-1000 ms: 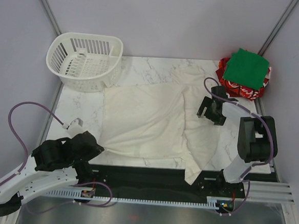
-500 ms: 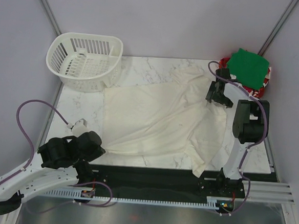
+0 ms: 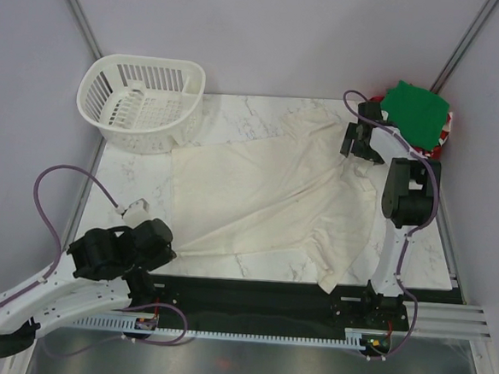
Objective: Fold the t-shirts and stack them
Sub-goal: Flatten the tshirt out
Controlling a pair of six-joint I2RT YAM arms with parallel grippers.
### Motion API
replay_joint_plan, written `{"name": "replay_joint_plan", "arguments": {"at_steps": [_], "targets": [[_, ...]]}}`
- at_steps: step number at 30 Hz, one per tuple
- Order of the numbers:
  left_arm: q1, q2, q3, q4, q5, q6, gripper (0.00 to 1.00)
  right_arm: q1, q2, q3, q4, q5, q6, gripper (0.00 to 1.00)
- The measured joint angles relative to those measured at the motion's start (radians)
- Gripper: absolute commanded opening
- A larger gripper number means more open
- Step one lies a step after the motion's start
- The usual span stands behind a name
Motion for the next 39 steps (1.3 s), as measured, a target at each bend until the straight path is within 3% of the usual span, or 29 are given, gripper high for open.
{"name": "replay_joint_plan", "arguments": {"at_steps": [4, 6, 12, 14, 17, 24, 29, 36, 39], "targets": [[0.0, 0.033, -0.022, 0.009, 0.021, 0.02, 0.02, 0.049, -0.165, -0.14, -0.02, 0.037, 0.01, 0.98], [0.0, 0.047, -0.055, 0.03, 0.04, 0.03, 0.02, 0.084, -0.323, -0.272, 0.002, 0.047, 0.055, 0.98], [0.0, 0.074, -0.093, 0.084, 0.065, 0.055, 0.02, 0.119, -0.961, -0.797, 0.033, -0.115, 0.238, 0.97], [0.0, 0.073, -0.093, 0.093, 0.065, 0.059, 0.02, 0.127, -1.101, -0.907, 0.011, -0.174, 0.305, 0.96], [0.001, 0.073, -0.093, 0.102, 0.064, 0.062, 0.02, 0.232, -1.227, -1.011, -0.053, -0.246, 0.402, 0.96], [0.002, 0.059, -0.096, 0.118, 0.062, 0.061, 0.02, 0.596, -1.298, -1.153, -0.122, -0.294, 0.607, 0.88], [0.002, 0.056, -0.112, 0.13, 0.062, 0.061, 0.02, 0.79, -1.278, -1.185, -0.175, -0.221, 0.701, 0.81], [0.002, 0.05, -0.114, 0.138, 0.056, 0.06, 0.02, 1.166, -1.06, -1.059, -0.304, -0.003, 0.832, 0.87], [0.002, 0.047, -0.114, 0.14, 0.055, 0.06, 0.02, 1.257, -0.977, -1.042, -0.293, 0.021, 0.877, 0.81]]}}
